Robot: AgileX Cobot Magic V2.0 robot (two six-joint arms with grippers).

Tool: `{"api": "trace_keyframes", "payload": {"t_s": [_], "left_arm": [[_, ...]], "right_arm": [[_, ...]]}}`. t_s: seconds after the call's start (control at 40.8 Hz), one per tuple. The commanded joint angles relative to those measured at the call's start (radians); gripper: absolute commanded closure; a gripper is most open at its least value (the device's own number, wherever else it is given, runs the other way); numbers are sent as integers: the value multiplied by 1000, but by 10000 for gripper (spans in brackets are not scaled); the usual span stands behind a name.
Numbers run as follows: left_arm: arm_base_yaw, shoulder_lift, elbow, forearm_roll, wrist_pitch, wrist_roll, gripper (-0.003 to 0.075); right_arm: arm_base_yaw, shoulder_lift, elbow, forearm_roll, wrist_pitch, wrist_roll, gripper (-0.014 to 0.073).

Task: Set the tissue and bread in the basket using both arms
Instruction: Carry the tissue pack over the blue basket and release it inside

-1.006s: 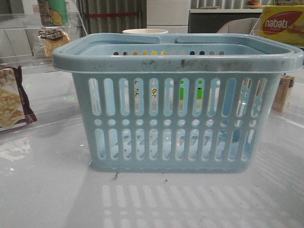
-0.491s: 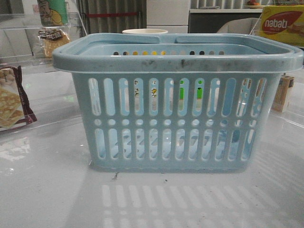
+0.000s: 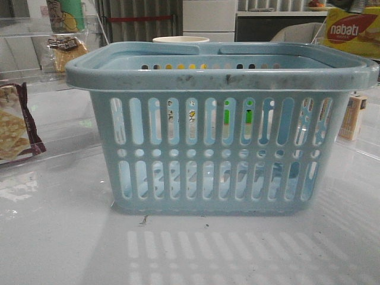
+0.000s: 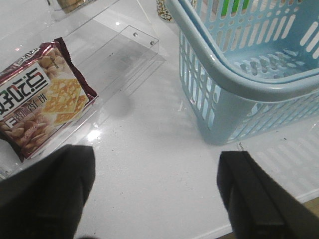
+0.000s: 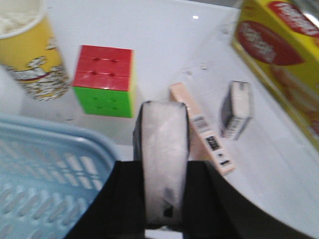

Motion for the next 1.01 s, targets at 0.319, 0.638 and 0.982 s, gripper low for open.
{"api": "trace_keyframes", "payload": {"t_s": [0.319, 0.638, 0.982], "left_arm": [[-8, 2, -30, -20, -76, 1, 160], [-8, 2, -30, -20, -76, 1, 160], [-8, 2, -30, -20, -76, 1, 160]], "right_arm": [[329, 91, -30, 13, -20, -3, 403], [334, 40, -30, 32, 12, -9, 77], [334, -248, 211, 30, -35, -10, 77]]}}
